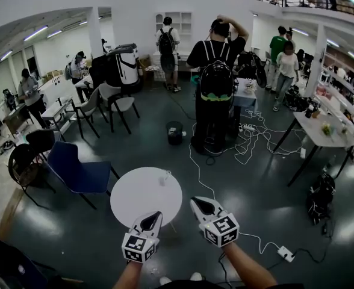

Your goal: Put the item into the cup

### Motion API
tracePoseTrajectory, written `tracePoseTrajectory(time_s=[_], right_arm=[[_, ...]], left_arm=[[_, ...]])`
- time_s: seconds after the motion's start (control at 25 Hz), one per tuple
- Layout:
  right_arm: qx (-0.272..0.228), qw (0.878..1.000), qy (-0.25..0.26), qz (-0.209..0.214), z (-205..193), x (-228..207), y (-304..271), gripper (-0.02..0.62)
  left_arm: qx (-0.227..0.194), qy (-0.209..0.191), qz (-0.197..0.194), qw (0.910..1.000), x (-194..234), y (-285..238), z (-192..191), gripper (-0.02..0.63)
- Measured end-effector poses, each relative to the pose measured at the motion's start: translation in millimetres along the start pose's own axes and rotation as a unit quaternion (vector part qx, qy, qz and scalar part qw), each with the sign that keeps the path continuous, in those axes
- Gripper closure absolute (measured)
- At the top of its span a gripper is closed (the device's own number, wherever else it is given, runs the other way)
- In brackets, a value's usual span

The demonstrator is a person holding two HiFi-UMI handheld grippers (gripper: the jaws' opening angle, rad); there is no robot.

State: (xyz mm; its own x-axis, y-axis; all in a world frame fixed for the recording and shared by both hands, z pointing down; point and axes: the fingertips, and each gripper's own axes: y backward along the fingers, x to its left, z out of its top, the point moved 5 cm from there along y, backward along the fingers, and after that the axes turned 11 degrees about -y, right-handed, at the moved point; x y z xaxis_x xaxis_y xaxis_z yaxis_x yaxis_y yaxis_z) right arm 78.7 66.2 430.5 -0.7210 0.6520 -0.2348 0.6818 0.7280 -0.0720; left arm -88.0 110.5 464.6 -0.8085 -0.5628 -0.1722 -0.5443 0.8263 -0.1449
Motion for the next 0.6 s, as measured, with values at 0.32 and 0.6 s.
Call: tracePoseTrajectory(time_s=[0.32,0.6], right_arm=[[0.000,1.000,0.002,-0.005,2.9,9.0,2.7,0.578],[0.003,1.000,0.003,-0.009,2.3,9.9,-0.3,0.578]], left_arm=[[-0.003,-0.002,-0.006,1.0000,1.5,6.5,5.4,0.589],[-0.004,0.005,-0.009,0.9999,7.8,5.5,2.9,0.590]])
